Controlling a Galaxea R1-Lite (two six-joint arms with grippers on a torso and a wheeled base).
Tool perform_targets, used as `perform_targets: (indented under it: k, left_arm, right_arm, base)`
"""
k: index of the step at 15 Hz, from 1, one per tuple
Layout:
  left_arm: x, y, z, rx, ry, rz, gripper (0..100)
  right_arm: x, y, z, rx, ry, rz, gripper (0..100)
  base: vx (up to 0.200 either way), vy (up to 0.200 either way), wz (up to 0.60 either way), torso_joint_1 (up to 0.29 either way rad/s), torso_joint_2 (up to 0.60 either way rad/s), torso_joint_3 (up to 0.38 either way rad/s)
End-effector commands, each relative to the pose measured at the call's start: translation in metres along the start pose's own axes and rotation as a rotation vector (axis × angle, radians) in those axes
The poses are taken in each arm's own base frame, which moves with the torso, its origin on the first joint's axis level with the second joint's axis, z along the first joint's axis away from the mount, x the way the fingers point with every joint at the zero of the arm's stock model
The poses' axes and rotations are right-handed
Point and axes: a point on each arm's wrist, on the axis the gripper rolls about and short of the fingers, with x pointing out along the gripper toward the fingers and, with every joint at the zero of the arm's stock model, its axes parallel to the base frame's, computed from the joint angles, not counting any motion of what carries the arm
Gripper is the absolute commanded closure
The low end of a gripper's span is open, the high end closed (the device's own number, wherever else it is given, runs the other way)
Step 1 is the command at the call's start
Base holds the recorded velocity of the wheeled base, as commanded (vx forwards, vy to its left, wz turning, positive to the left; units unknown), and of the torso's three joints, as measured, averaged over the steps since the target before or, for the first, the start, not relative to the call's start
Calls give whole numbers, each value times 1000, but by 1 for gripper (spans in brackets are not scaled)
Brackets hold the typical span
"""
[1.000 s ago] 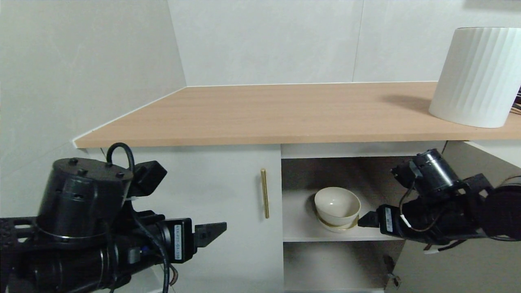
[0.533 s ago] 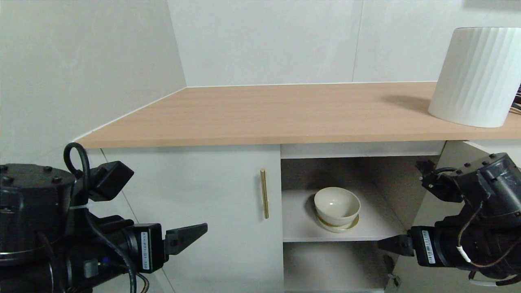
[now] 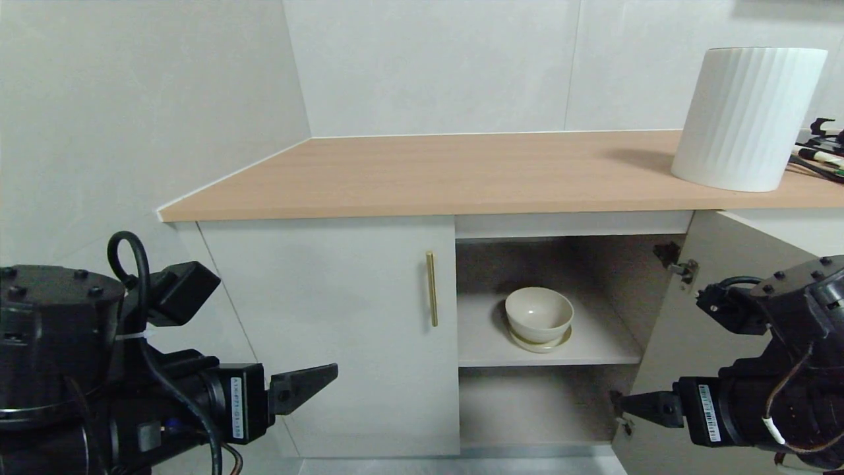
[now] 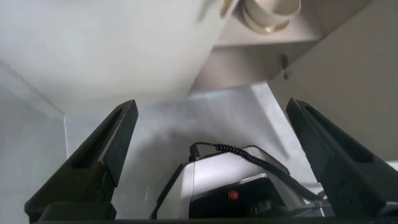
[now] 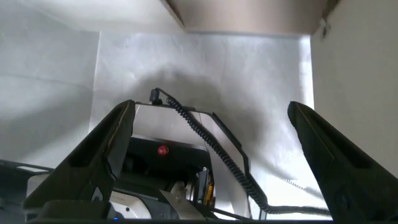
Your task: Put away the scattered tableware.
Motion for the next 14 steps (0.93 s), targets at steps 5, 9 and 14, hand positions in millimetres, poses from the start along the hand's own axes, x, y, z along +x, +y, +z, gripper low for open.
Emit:
perform_targets:
  k: [5, 9, 14]
  left_arm:
    - [3, 0, -1, 1, 12, 6, 0]
    - [5, 0, -2, 3, 20, 10, 0]
    - [5, 0, -3, 4, 23, 6, 0]
  right_arm:
    - [0, 0, -1, -3, 3, 1, 0]
    - [1, 0, -1, -3, 4, 0, 0]
    - [0, 0, -2, -3, 6, -1, 0]
  base:
    - [-200, 0, 0, 3, 1, -3]
    - [-200, 0, 0, 1, 2, 4]
    - [-120, 0, 0, 1, 0, 1]
